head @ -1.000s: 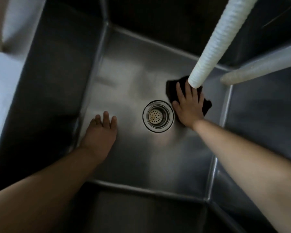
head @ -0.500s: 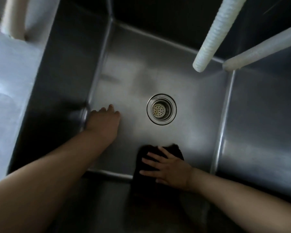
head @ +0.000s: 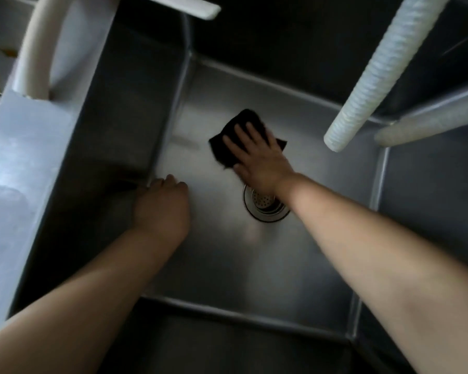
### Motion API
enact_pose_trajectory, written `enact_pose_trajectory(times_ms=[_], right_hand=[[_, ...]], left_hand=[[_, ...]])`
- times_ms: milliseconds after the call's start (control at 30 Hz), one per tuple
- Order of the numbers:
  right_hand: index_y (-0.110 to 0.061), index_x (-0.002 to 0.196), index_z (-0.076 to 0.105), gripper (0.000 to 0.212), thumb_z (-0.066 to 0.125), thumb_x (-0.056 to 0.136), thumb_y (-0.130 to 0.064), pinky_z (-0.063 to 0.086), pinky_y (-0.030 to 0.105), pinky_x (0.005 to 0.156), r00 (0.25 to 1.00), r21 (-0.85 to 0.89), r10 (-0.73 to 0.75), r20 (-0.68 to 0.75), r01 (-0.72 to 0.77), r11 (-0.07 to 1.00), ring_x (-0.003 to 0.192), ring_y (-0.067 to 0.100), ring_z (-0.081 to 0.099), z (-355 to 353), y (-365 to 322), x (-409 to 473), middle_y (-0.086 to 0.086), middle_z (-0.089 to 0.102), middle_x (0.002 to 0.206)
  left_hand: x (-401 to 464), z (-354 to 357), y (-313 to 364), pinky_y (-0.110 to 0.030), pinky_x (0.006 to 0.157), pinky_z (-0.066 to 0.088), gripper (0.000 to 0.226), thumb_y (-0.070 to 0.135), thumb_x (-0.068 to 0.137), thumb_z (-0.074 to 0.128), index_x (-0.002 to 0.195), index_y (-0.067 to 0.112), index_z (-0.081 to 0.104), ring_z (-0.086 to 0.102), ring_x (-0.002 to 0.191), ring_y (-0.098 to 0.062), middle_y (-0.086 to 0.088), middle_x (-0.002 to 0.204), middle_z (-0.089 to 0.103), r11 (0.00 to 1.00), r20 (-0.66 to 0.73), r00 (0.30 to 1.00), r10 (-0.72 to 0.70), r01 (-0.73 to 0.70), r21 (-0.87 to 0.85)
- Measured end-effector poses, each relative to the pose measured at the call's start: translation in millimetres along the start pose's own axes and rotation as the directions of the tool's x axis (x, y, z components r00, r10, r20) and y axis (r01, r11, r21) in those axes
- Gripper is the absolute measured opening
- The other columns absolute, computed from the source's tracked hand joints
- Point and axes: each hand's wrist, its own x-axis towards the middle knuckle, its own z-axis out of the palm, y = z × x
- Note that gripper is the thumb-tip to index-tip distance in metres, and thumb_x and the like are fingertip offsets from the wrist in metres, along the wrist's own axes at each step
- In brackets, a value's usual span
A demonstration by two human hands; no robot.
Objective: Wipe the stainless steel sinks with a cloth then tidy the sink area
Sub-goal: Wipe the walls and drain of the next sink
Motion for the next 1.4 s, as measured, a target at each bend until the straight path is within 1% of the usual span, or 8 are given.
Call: enact_pose_trajectory(times_ms=[200, 367, 567, 700, 800, 1000, 1200, 1400], right_hand=[[-0.027, 0.15, 0.004, 0.061, 0.031, 0.099, -0.045, -0.018, 0.03, 0.106, 0.97, 0.002, 0.24, -0.027, -0.24, 0.971, 0.145, 0.031, -0.007, -14, 71, 22, 0.009, -0.003, 0.159], [-0.031, 0.15, -0.004, 0.062, 0.028, 0.098, -0.044, -0.011, 0.049, 0.112, 0.913, 0.107, 0.408, 0.022, -0.408, 0.907, 0.144, 0.03, -0.013, -14, 50, 35, 0.008, -0.01, 0.158], [-0.036, 0.146, -0.007, 0.062, 0.03, 0.097, -0.044, -0.016, 0.049, 0.109, 1.0, 0.045, 0.007, 0.03, -0.008, 0.999, 0.143, 0.035, -0.012, 3, -26, -2, 0.011, -0.003, 0.158], [-0.037, 0.147, 0.0, 0.061, 0.035, 0.097, -0.042, -0.016, 0.052, 0.11, 0.962, 0.057, -0.258, 0.086, 0.253, 0.966, 0.141, 0.03, -0.015, 14, -57, -29, 0.007, 0.0, 0.158], [-0.038, 0.146, 0.001, 0.056, 0.031, 0.098, -0.043, -0.011, 0.051, 0.113, 0.943, 0.023, -0.321, 0.088, 0.32, 0.947, 0.143, 0.027, -0.012, 7, -39, -15, 0.002, 0.002, 0.158], [-0.035, 0.149, -0.001, 0.06, 0.028, 0.097, -0.045, -0.008, 0.047, 0.113, 1.0, -0.002, -0.007, 0.009, 0.007, 1.0, 0.145, 0.027, -0.01, -23, 10, 66, 0.004, -0.003, 0.159], [-0.033, 0.149, -0.003, 0.062, 0.029, 0.097, -0.046, -0.003, 0.052, 0.112, 0.99, 0.064, 0.138, -0.009, -0.137, 0.989, 0.145, 0.028, -0.004, -40, 7, 125, 0.002, -0.006, 0.159], [-0.037, 0.149, -0.002, 0.063, 0.031, 0.095, -0.044, -0.005, 0.053, 0.112, 0.975, 0.175, 0.222, -0.014, -0.217, 0.96, 0.144, 0.03, -0.006, -40, -16, 144, -0.001, -0.009, 0.159]], left_hand=[[-3, 10, 3, -0.036, 0.093, 0.039, 0.03, 0.023, 0.091, 0.047, 0.12, 0.018, 0.048, 0.045, 0.121, -0.024, -0.004, 0.129, 0.047, 0.999, 0.005, 0.999, -0.032, 0.032, -0.038], [-12, 3, -3, -0.034, 0.087, 0.041, 0.024, 0.021, 0.089, 0.049, 0.113, 0.02, 0.051, 0.051, 0.114, -0.024, -0.003, 0.122, 0.053, 0.995, -0.086, 0.995, -0.05, 0.042, -0.092], [-22, -3, -8, -0.033, 0.089, 0.041, 0.028, 0.02, 0.088, 0.048, 0.116, 0.02, 0.052, 0.05, 0.115, -0.025, -0.004, 0.129, 0.052, 0.986, -0.132, 0.984, -0.119, 0.101, -0.133], [-29, -3, -7, -0.034, 0.091, 0.04, 0.03, 0.02, 0.089, 0.048, 0.118, 0.019, 0.051, 0.049, 0.117, -0.025, -0.003, 0.129, 0.051, 0.974, -0.1, 0.982, -0.161, 0.141, -0.176], [-29, -1, -6, -0.033, 0.091, 0.04, 0.033, 0.023, 0.089, 0.048, 0.122, 0.02, 0.049, 0.047, 0.118, -0.022, -0.002, 0.13, 0.049, 0.975, -0.097, 0.983, -0.154, 0.135, -0.174], [-26, 0, -8, -0.033, 0.093, 0.038, 0.036, 0.024, 0.089, 0.048, 0.125, 0.019, 0.048, 0.046, 0.121, -0.023, -0.003, 0.136, 0.047, 0.971, -0.091, 0.983, -0.157, 0.137, -0.195], [-22, 2, -11, -0.033, 0.092, 0.04, 0.027, 0.024, 0.089, 0.048, 0.116, 0.021, 0.049, 0.047, 0.118, -0.023, -0.003, 0.129, 0.049, 0.964, -0.101, 0.977, -0.189, 0.164, -0.211], [-18, 1, -8, -0.035, 0.095, 0.036, 0.03, 0.025, 0.09, 0.045, 0.12, 0.022, 0.047, 0.043, 0.123, -0.024, -0.004, 0.138, 0.044, 0.97, -0.136, 0.974, -0.179, 0.152, -0.188]])
